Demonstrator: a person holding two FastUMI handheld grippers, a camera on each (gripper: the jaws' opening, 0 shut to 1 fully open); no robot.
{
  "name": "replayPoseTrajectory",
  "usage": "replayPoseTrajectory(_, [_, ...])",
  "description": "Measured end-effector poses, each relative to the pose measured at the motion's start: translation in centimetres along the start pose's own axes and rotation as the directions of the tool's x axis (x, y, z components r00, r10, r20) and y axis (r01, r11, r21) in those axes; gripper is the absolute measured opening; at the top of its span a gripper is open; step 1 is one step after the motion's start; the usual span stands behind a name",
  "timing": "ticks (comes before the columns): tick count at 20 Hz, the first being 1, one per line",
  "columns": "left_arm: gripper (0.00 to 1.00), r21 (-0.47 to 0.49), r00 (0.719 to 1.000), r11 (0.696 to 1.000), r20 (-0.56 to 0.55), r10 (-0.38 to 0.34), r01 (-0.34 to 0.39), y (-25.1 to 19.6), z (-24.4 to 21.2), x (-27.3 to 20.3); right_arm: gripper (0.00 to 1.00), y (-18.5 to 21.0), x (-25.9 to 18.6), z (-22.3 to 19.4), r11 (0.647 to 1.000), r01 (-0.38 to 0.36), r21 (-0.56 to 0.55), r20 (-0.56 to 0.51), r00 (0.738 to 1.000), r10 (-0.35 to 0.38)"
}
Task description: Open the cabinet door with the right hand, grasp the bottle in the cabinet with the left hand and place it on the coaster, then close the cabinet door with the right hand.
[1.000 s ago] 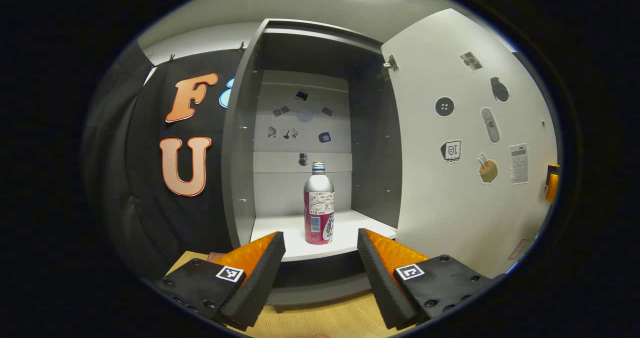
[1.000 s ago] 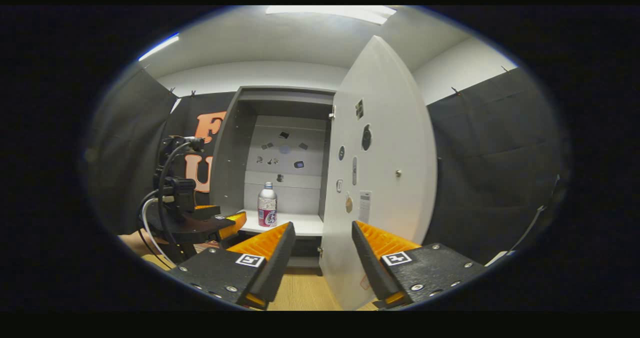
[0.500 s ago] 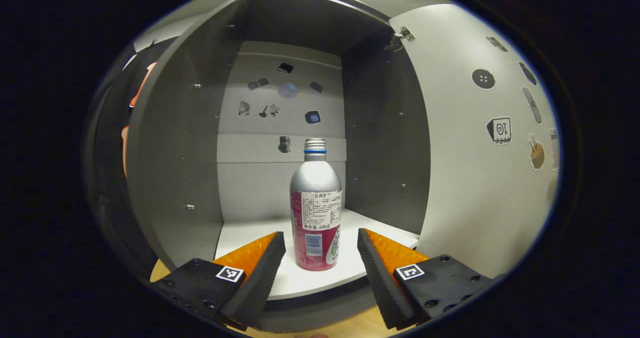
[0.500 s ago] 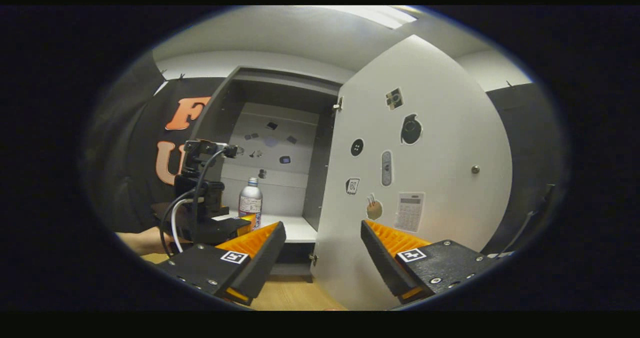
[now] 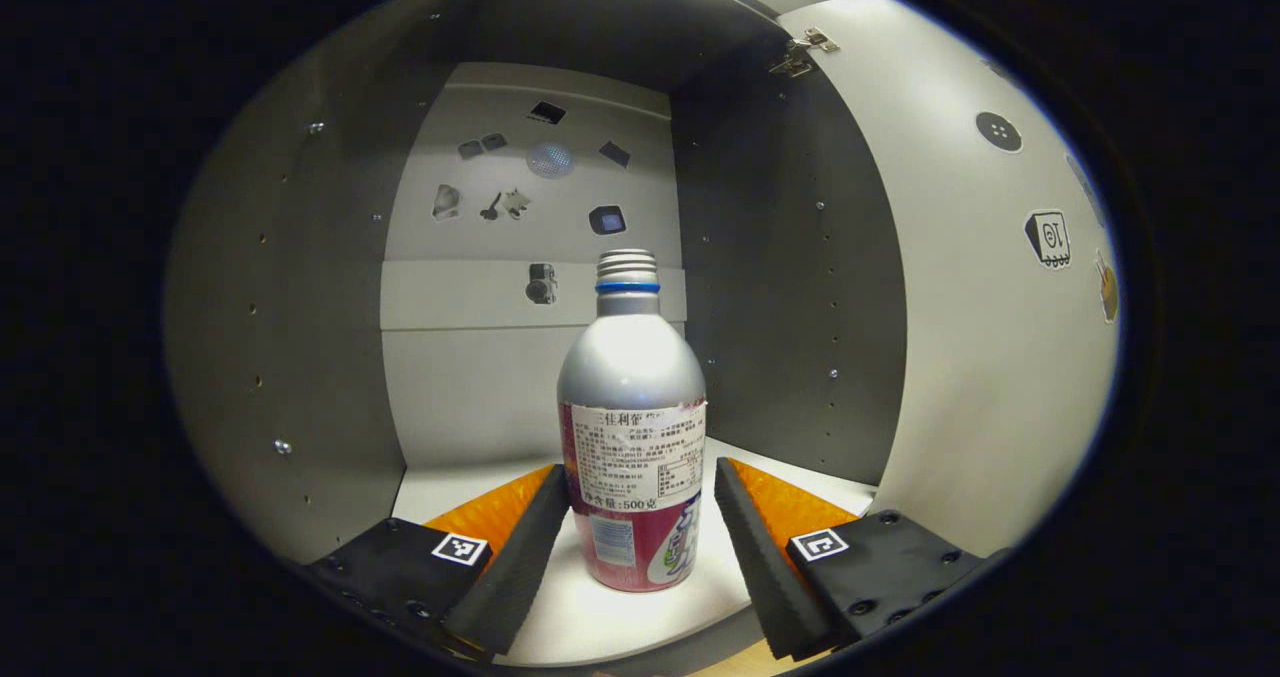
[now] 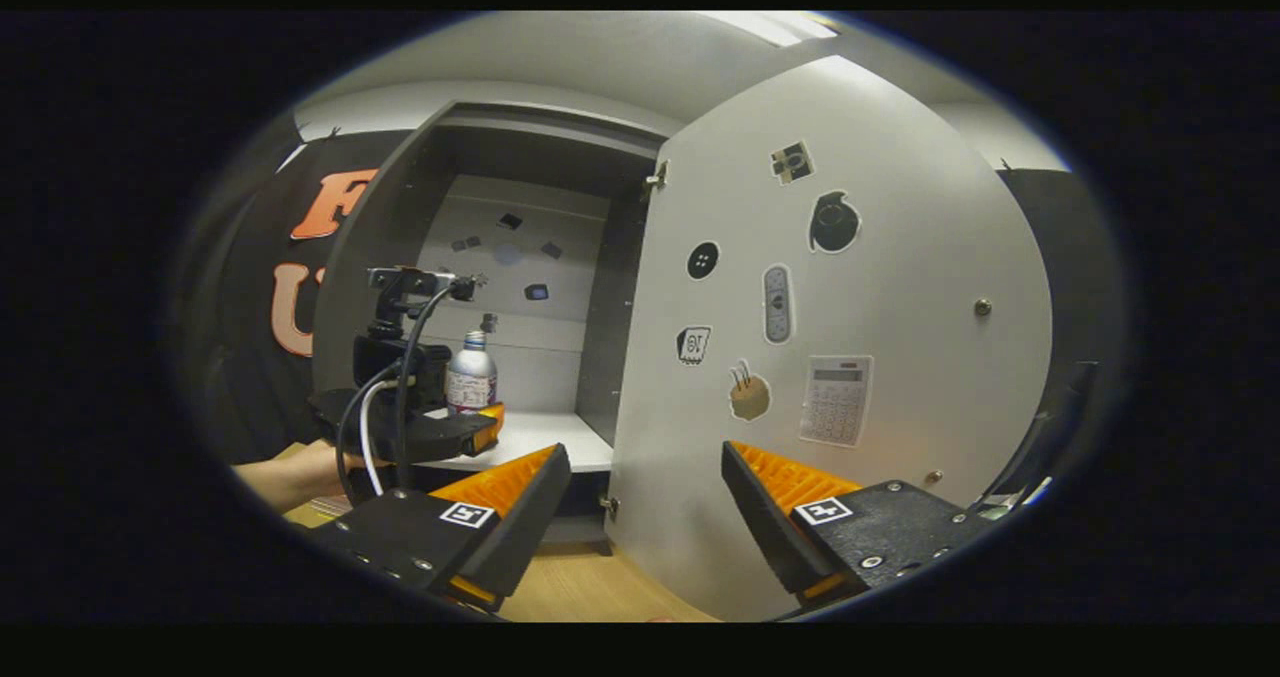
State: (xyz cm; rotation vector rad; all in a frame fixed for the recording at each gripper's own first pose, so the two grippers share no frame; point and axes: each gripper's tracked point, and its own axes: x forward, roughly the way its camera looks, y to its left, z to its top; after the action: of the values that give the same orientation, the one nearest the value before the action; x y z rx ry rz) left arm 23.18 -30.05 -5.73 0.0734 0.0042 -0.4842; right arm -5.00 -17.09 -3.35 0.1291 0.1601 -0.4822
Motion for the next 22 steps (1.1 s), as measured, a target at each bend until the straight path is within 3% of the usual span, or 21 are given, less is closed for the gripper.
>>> replayPoseTrajectory(5, [0.94, 0.025, 1.0, 1.0, 0.023, 0.006, -0.006, 0.1, 0.6, 1.5, 0.93, -0.1, 0.3, -0.2, 1.0, 0.01, 0.001, -0.015, 1.0, -0.01])
replayPoseTrajectory(8, [0.87, 0.031, 1.0, 1.0, 0.022, 0.006, -0.007, 0.0, 0.8, 1.4, 0.93, -0.5, 0.0, 0.0, 1.0, 0.02, -0.001, -0.012, 1.0, -0.02])
replayPoseTrajectory(12, [0.84, 0.013, 1.0, 1.0, 0.023, 0.007, -0.007, 0.0, 0.9, 0.6, 0.93, -0.7, -0.4, 0.2, 1.0, 0.008, 0.002, -0.009, 1.0, -0.008])
replayPoseTrajectory(16, [0.8, -0.001, 0.998, 1.0, 0.056, 0.008, -0.008, -0.2, 2.1, -2.0, 0.93, -1.0, -1.4, 0.4, 1.0, -0.026, 0.01, 0.002, 1.0, 0.026])
replayPoseTrajectory(22, [0.82, 0.004, 0.991, 0.996, 0.1, 0.09, -0.09, -0.3, 3.4, -8.8, 0.93, -1.6, -3.7, 0.9, 0.991, -0.134, 0.006, 0.032, 0.99, 0.134])
